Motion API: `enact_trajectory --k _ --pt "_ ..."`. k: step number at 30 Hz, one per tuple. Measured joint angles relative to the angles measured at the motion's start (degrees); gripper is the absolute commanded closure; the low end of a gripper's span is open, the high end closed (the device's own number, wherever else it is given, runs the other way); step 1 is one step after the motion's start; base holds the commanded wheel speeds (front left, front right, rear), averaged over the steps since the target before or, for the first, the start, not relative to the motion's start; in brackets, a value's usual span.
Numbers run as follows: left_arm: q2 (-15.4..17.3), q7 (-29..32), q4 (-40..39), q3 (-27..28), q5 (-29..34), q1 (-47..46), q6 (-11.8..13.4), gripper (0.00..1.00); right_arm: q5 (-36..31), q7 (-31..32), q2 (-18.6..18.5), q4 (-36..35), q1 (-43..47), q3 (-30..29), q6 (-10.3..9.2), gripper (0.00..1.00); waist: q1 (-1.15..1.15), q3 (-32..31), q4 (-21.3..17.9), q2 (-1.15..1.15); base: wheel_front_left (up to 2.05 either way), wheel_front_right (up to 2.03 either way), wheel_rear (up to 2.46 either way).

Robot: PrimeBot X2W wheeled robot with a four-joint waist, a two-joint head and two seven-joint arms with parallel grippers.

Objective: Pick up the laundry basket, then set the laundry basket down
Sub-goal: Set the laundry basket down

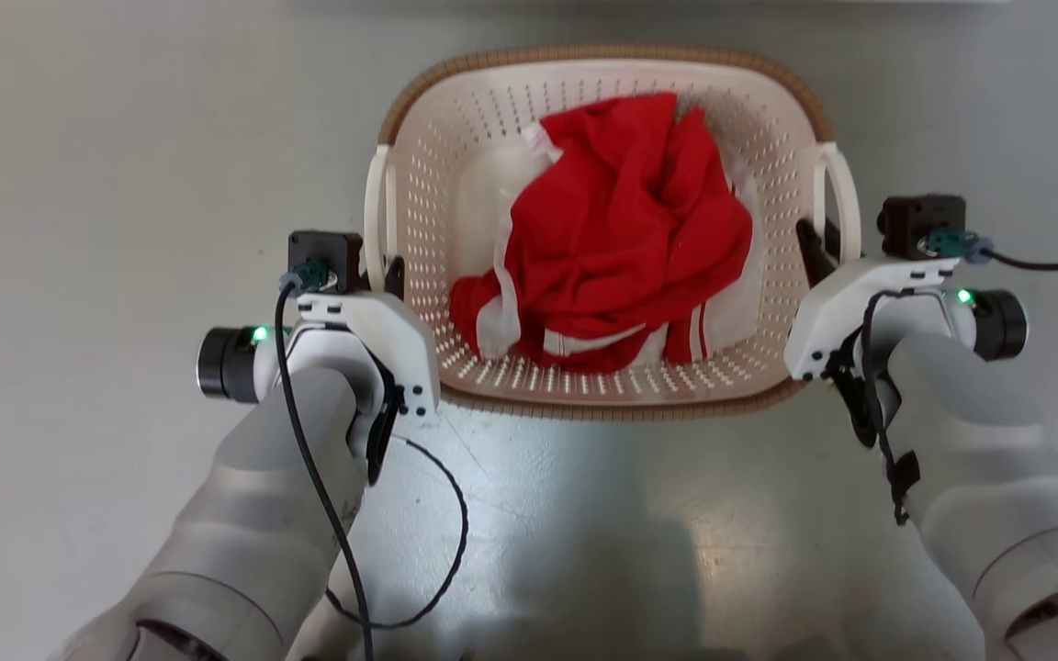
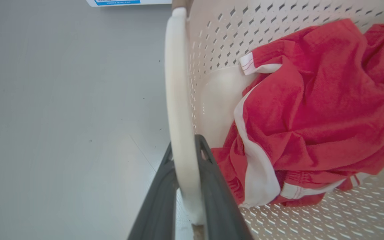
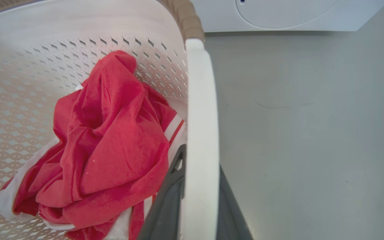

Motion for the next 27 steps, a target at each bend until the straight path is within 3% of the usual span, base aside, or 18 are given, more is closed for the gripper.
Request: enact_trajectory --k 9,27 --pt "0.19 0.00 -2.13 3.00 3.46 -2.18 0.85 1.00 -7.86 -0.74 0.03 -0.10 -2.52 -7.16 0.01 1.00 0.00 3.87 0.70 0.00 0.00 0.00 0.00" --pt "0.22 0.00 -3.85 8.53 10.67 -3.19 0.91 1.00 -9.79 -2.10 0.01 -0.12 -4.37 -8.46 0.01 1.00 0.00 6.05 1.21 0.00 0.00 0.00 0.00"
